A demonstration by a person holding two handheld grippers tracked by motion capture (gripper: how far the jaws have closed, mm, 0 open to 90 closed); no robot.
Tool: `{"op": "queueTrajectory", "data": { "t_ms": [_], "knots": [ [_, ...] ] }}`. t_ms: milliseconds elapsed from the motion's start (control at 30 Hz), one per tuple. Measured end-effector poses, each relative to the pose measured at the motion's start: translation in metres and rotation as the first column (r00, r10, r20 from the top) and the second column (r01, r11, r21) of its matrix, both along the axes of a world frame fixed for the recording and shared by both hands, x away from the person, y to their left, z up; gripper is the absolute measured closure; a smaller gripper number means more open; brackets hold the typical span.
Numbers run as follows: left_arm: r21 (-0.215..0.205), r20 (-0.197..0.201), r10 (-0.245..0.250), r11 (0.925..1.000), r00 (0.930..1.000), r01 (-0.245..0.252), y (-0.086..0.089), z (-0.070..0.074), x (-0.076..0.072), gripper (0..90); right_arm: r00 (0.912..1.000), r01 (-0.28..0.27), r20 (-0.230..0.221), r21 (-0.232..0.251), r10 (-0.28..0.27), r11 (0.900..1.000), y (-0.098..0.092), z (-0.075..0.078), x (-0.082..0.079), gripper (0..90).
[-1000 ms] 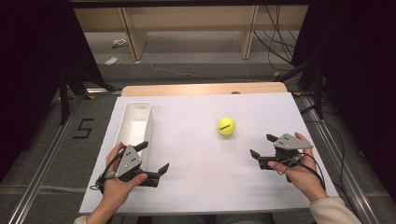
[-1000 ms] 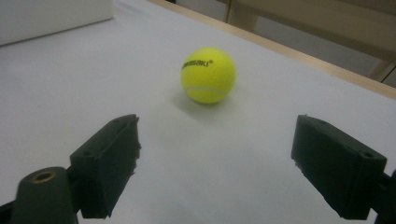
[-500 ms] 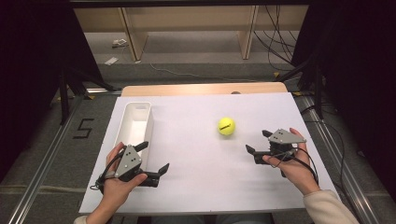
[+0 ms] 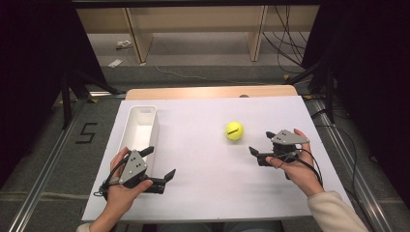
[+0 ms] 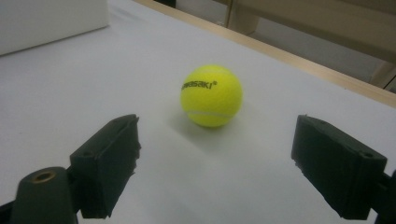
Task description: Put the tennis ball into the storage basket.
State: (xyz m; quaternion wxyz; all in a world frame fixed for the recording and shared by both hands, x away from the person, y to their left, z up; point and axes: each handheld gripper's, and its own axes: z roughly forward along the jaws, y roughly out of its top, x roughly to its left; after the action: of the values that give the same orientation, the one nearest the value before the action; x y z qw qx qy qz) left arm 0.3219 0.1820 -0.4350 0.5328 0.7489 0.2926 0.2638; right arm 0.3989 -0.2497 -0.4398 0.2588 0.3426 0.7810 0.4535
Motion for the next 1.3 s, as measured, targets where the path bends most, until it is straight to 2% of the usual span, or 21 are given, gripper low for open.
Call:
{"op": "queueTrajectory", "data": {
  "t_ms": [900,1300],
  "knots": [
    [-0.004,0.004,0.004,1.0000,1.0000,-0.004,0.000,0.001,0.000,0.0,1.0000,0.000,-0.008,0.005,0.000,1.000,0.025,-0.001,0.031,15.7],
    [0.000,0.004,0.004,1.0000,1.0000,-0.004,0.000,0.001,0.000,0.0,0.9999,0.008,-0.014,0.009,-0.008,1.000,0.030,-0.003,0.039,15.8]
  ]
}}
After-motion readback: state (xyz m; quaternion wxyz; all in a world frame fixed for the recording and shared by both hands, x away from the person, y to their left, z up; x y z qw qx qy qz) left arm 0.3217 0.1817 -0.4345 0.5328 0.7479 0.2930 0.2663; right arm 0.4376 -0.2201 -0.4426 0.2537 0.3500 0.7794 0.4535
